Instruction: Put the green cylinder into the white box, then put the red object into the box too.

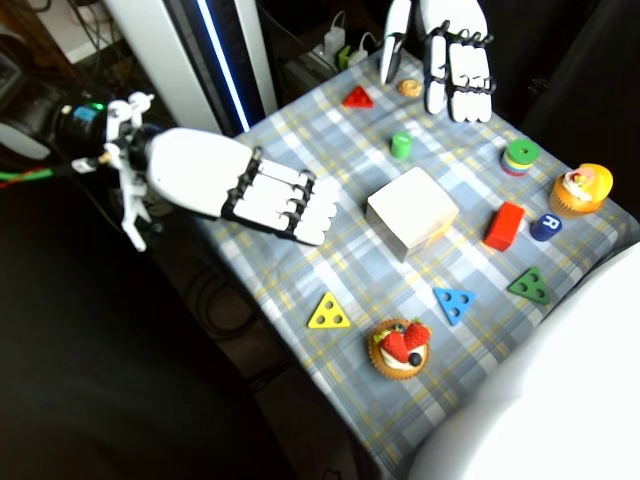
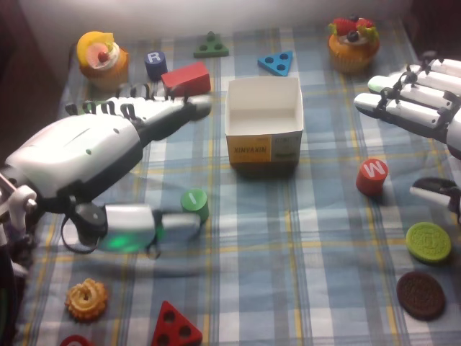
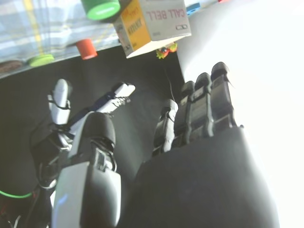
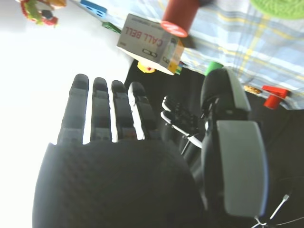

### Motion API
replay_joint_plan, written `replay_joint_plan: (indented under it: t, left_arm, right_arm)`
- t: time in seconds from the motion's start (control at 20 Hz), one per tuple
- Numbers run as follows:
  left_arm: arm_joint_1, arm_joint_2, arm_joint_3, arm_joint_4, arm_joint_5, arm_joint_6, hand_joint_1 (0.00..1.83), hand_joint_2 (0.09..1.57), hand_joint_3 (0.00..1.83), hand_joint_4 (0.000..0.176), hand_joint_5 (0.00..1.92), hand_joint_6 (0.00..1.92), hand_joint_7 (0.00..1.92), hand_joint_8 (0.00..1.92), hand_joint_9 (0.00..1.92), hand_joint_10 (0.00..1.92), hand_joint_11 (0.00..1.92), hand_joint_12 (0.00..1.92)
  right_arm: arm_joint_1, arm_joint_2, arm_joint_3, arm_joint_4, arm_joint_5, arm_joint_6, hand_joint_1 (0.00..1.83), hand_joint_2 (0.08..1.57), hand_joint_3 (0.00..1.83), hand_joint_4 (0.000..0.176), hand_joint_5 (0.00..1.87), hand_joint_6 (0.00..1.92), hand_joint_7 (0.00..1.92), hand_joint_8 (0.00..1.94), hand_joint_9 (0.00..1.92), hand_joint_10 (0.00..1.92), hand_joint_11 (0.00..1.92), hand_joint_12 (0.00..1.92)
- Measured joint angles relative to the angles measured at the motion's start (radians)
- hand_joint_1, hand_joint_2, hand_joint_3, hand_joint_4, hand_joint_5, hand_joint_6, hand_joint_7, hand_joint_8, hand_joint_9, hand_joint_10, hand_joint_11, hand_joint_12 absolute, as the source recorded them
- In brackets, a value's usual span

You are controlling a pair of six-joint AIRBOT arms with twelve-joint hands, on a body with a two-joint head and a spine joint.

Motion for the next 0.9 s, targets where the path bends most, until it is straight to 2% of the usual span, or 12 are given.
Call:
replay_joint_plan:
  t: [0.1,0.2,0.25,0.35,0.4,0.5,0.55,0.65,0.7,0.75,0.85,0.9]
  left_arm:
    - [0.0,0.0,0.0,-0.001,0.017,0.017,0.89,1.01,0.0,0.076,0.18,0.01,0.2,0.01,0.06,0.23,0.0,0.74]
    - [0.0,-0.006,0.004,-0.017,0.018,0.043,0.95,1.01,0.0,0.058,0.22,0.01,0.25,0.01,0.09,0.27,0.0,1.0]
    - [-0.001,-0.016,0.011,-0.031,0.019,0.066,1.0,1.0,0.0,0.038,0.29,0.02,0.32,0.02,0.13,0.34,0.0,1.19]
    - [-0.001,-0.044,0.014,-0.072,0.037,0.139,0.99,1.03,0.0,0.034,0.33,0.01,0.36,0.0,0.04,0.58,0.0,1.22]
    - [-0.002,-0.059,0.021,-0.081,0.049,0.158,1.03,1.04,0.0,0.031,0.38,0.02,0.42,0.02,0.05,0.61,0.0,1.28]
    - [-0.005,-0.074,0.035,-0.1,0.068,0.172,1.05,1.07,0.0,0.049,0.39,0.02,0.43,0.01,0.05,0.64,0.0,1.35]
    - [-0.005,-0.08,0.047,-0.115,0.07,0.175,1.08,1.08,0.0,0.045,0.42,0.03,0.46,0.02,0.04,0.73,0.0,1.43]
    - [-0.007,-0.095,0.065,-0.154,0.069,0.208,1.09,1.11,0.01,0.031,0.49,0.08,0.55,0.05,0.12,0.72,0.0,1.33]
    - [-0.009,-0.107,0.068,-0.174,0.069,0.242,1.08,1.12,0.01,0.031,0.5,0.09,0.57,0.05,0.13,0.72,0.0,1.28]
    - [-0.011,-0.118,0.072,-0.18,0.074,0.261,1.1,1.12,0.0,0.019,0.53,0.11,0.6,0.06,0.16,0.73,0.0,1.32]
    - [-0.016,-0.136,0.076,-0.178,0.087,0.26,1.11,1.15,0.0,0.02,0.49,0.25,0.62,0.08,0.15,0.84,0.0,1.42]
    - [-0.019,-0.143,0.086,-0.178,0.095,0.261,1.14,1.14,0.0,0.002,0.47,0.4,0.65,0.1,0.18,0.88,0.0,1.53]
  right_arm:
    - [0.0,-0.006,0.003,-0.001,-0.002,0.0,0.59,1.28,0.01,0.0,0.0,0.0,0.02,0.01,0.0,0.29,0.0,1.1]
    - [0.0,-0.007,0.003,-0.003,-0.003,0.0,0.55,1.3,0.01,0.0,0.0,0.0,0.02,0.0,0.0,0.3,0.0,1.14]
    - [0.0,-0.007,0.003,0.0,-0.003,0.0,0.56,1.29,0.0,0.0,0.0,0.0,0.01,0.0,0.0,0.27,0.0,1.08]
    - [0.0,-0.007,0.004,0.001,-0.004,0.0,0.56,1.3,0.0,0.0,0.0,0.0,0.0,0.0,0.0,0.22,0.0,0.82]
    - [0.0,-0.008,0.004,0.004,-0.004,0.0,0.55,1.3,0.0,0.0,0.0,0.0,0.0,0.0,0.0,0.19,0.0,0.75]
    - [0.0,-0.007,0.005,0.005,-0.004,0.0,0.55,1.3,0.0,0.0,0.0,0.0,0.0,0.0,0.0,0.18,0.0,0.63]
    - [0.0,-0.008,0.005,0.007,-0.005,0.0,0.53,1.31,0.0,0.0,0.0,0.0,0.0,0.0,0.0,0.17,0.0,0.62]
    - [0.0,-0.008,0.006,0.008,-0.004,0.0,0.52,1.31,0.0,0.0,0.0,0.0,0.0,0.0,0.0,0.16,0.0,0.56]
    - [0.0,-0.008,0.006,0.008,-0.004,0.0,0.5,1.32,0.0,0.0,0.0,0.0,0.0,0.0,0.0,0.11,0.0,0.42]
    - [0.0,-0.008,0.006,0.008,-0.004,0.0,0.5,1.33,0.0,0.0,0.0,0.0,0.0,0.0,0.0,0.06,0.0,0.29]
    - [0.0,-0.008,0.006,0.008,-0.004,0.0,0.54,1.33,0.0,0.0,0.0,0.0,0.0,0.0,0.02,0.07,0.0,0.3]
    - [0.0,-0.008,0.006,0.01,-0.004,0.0,0.54,1.33,0.0,0.0,0.0,0.0,0.0,0.0,0.01,0.08,0.0,0.3]
